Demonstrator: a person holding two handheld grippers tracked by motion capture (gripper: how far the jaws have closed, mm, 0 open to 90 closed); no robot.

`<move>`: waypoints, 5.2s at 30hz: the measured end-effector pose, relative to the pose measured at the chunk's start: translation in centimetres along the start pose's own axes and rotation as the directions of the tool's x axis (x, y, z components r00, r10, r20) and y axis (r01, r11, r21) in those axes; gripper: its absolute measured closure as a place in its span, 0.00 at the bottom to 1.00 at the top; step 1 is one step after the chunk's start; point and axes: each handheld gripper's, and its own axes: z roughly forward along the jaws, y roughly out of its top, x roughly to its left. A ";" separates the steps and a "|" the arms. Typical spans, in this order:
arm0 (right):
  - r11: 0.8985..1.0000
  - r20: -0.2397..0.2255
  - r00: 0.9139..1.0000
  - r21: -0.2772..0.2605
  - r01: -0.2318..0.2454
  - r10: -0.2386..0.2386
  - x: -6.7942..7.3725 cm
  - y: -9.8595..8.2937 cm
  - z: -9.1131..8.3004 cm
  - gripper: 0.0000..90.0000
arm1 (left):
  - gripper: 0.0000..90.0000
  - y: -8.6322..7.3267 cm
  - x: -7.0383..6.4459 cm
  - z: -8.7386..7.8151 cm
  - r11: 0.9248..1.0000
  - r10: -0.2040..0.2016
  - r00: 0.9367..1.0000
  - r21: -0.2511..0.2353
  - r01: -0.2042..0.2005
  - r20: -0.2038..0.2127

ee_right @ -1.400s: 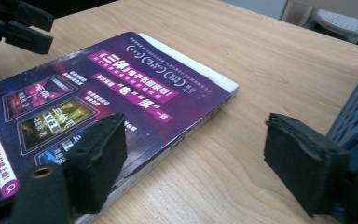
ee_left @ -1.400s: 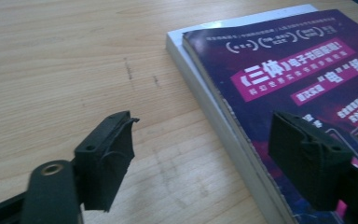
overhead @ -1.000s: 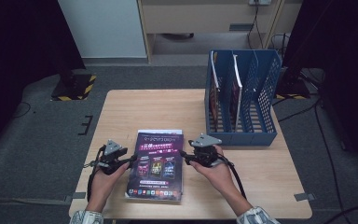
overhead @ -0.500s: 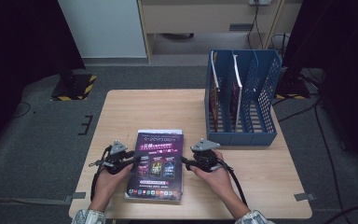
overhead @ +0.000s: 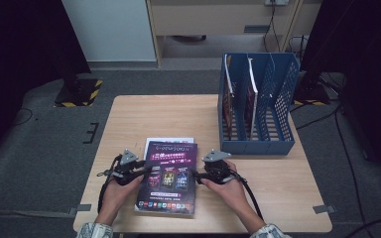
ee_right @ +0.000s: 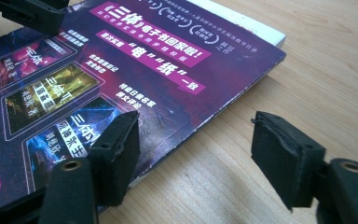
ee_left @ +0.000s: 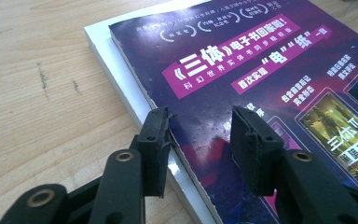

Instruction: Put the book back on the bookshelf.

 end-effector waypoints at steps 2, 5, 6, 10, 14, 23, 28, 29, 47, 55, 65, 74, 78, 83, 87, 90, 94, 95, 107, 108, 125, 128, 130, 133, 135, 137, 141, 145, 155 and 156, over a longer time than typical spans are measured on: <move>1.000 0.001 1.000 0.001 -0.009 0.009 0.0 0.0 0.0 0.32 | 0.62 0.0 -0.1 0.0 1.000 0.007 1.000 0.003 -0.007 0.000; 1.000 -0.021 1.000 0.020 -0.021 0.021 -0.1 -0.1 0.2 0.28 | 0.61 0.1 -0.2 0.1 1.000 0.020 1.000 0.006 -0.020 0.008; 0.999 -0.034 0.999 0.034 -0.025 0.026 -0.1 -0.2 0.3 0.27 | 0.61 0.1 -0.3 0.1 1.000 0.024 1.000 0.006 -0.024 0.008; 0.998 -0.056 0.998 0.059 -0.037 0.041 -0.1 -0.4 0.7 0.21 | 0.56 0.1 -0.5 0.1 1.000 0.030 1.000 0.009 -0.030 0.007; 0.995 -0.083 0.993 0.065 -0.074 0.079 -0.2 -0.7 1.0 0.16 | 0.52 0.2 -0.3 -0.3 1.000 0.020 0.999 -0.003 -0.020 -0.031; 0.991 -0.136 0.983 0.082 -0.110 0.121 -0.6 -1.0 1.5 0.10 | 0.54 0.2 -0.9 -0.4 1.000 0.024 1.000 -0.005 -0.024 -0.002; 0.989 -0.164 0.977 0.085 -0.124 0.136 -0.9 -1.1 1.7 0.10 | 0.54 0.0 -1.1 -0.1 0.999 0.044 0.999 0.024 -0.044 -0.006; 0.989 -0.167 0.977 0.084 -0.122 0.134 -0.9 -1.1 1.7 0.10 | 0.54 0.0 -1.1 -0.1 0.999 0.042 0.999 0.023 -0.042 -0.004; 0.991 -0.236 0.964 0.074 -0.108 0.122 -0.7 -1.0 2.6 0.10 | 0.54 -0.2 -0.9 0.0 0.999 0.028 1.000 0.016 -0.028 0.005; 0.993 -0.249 0.962 0.059 -0.100 0.111 -0.4 -0.9 3.0 0.09 | 0.54 -0.2 -0.9 0.0 0.999 0.026 1.000 0.019 -0.026 0.007; 0.990 -0.244 0.959 0.043 -0.135 0.141 -0.5 -0.6 2.8 0.14 | 0.53 -0.2 -0.6 0.0 1.000 0.009 1.000 0.014 -0.009 0.022; 0.993 -0.250 0.962 -0.015 -0.119 0.111 0.1 2.0 2.2 0.14 | 0.53 -0.4 -0.4 -0.2 1.000 0.008 1.000 0.017 -0.008 0.024; 0.993 -0.253 0.961 -0.010 -0.114 0.108 0.2 3.4 2.9 0.14 | 0.53 -0.4 -0.3 -0.2 1.000 0.004 1.000 0.016 -0.004 0.026; 0.993 -0.243 0.963 0.009 -0.114 0.113 0.2 5.0 3.7 0.13 | 0.53 -0.4 -0.3 -0.2 1.000 0.004 1.000 0.017 -0.005 0.028; 0.994 -0.229 0.967 0.021 -0.105 0.107 0.1 5.9 4.3 0.13 | 0.53 -0.4 -0.3 -0.2 1.000 0.003 1.000 0.017 -0.004 0.028; 0.994 -0.225 0.968 0.030 -0.107 0.111 0.0 6.4 4.9 0.14 | 0.53 -0.5 -0.2 -0.2 1.000 0.003 1.000 0.016 -0.004 0.028; 0.993 -0.222 0.968 0.059 -0.106 0.116 0.3 6.9 5.7 0.15 | 0.53 -0.5 -0.2 -0.2 1.000 0.003 1.000 0.015 -0.003 0.030; 0.993 -0.224 0.968 0.059 -0.104 0.115 0.3 6.9 5.9 0.16 | 0.53 -0.5 -0.2 -0.2 1.000 0.003 1.000 0.015 -0.003 0.031; 0.989 -0.205 0.971 0.098 -0.109 0.127 0.8 6.9 7.2 0.32 | 0.52 -0.5 -0.2 -0.2 1.000 0.002 0.999 0.013 -0.002 0.032; 0.989 -0.199 0.972 0.100 -0.107 0.126 0.9 6.9 7.4 0.33 | 0.52 -0.5 -0.2 -0.2 1.000 0.001 0.999 0.012 -0.002 0.032; 0.994 -0.142 0.985 -0.031 -0.104 0.098 1.2 8.7 5.8 0.86 | 0.29 -0.5 0.2 -0.4 1.000 -0.025 0.998 -0.010 0.026 0.051; 0.995 -0.133 0.990 -0.072 -0.065 0.055 1.5 9.4 5.0 0.88 | 0.29 -0.5 0.3 -0.4 0.999 -0.035 0.997 -0.011 0.036 0.073; 0.994 -0.125 0.991 -0.096 -0.056 0.044 1.7 9.8 4.4 0.88 | 0.29 -0.5 0.2 -0.3 0.999 -0.033 0.996 -0.007 0.034 0.088; 0.990 -0.123 0.992 -0.135 -0.050 0.033 1.7 10.3 3.6 0.89 | 0.28 -0.4 0.1 -0.2 1.000 -0.023 0.996 -0.006 0.024 0.089; 0.986 -0.119 0.993 -0.163 -0.043 0.024 1.7 10.6 3.2 0.89 | 0.28 -0.3 0.1 -0.3 1.000 -0.028 0.995 -0.009 0.029 0.093; 0.981 -0.116 0.993 -0.189 -0.036 0.014 1.8 10.9 2.7 0.90 | 0.28 -0.4 0.2 -0.3 1.000 -0.028 0.995 -0.007 0.028 0.093; 0.973 -0.121 0.993 -0.228 -0.032 0.005 1.7 11.4 2.1 0.91 | 0.29 -0.2 0.2 -0.5 0.999 -0.026 0.995 -0.027 0.028 0.092; 0.968 -0.126 0.992 -0.251 -0.027 -0.005 1.9 11.8 1.6 0.91 | 0.29 -0.1 0.1 -0.5 0.999 -0.026 0.994 -0.041 0.030 0.106; 0.950 -0.139 0.990 -0.312 -0.015 -0.030 2.3 12.9 0.5 0.92 | 0.35 0.0 -0.4 0.1 0.998 -0.038 0.982 -0.032 0.044 0.185; 0.949 -0.141 0.989 -0.316 -0.013 -0.033 2.3 12.9 0.5 0.92 | 0.38 0.0 -0.4 0.1 0.998 -0.040 0.980 -0.031 0.046 0.194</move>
